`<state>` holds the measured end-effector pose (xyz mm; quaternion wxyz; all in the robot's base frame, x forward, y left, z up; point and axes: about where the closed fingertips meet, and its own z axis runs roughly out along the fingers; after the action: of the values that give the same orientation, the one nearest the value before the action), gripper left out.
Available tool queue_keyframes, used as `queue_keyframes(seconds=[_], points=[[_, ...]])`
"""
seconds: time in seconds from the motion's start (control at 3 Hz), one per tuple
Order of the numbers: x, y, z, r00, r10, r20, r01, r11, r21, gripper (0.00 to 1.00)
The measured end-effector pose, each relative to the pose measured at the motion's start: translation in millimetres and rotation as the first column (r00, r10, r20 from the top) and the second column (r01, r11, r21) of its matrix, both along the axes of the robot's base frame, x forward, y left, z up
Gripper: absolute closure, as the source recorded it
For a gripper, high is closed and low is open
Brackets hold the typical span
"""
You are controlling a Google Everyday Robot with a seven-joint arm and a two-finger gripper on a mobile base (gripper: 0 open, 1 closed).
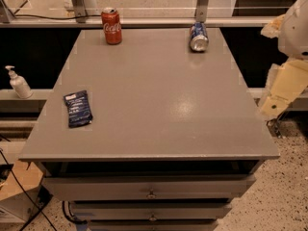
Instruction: Pick pepsi can
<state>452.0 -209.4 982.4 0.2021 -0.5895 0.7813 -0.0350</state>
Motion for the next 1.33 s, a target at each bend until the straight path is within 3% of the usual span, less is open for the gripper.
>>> queue_keyframes(seconds=[0.67,1.33], points=[[67,20,-6,0.9965,-0.017,0.082,0.004,0.987,0.158,0.0],[74,21,-10,0.9956,-0.032,0.088,0.015,0.982,0.187,0.0]])
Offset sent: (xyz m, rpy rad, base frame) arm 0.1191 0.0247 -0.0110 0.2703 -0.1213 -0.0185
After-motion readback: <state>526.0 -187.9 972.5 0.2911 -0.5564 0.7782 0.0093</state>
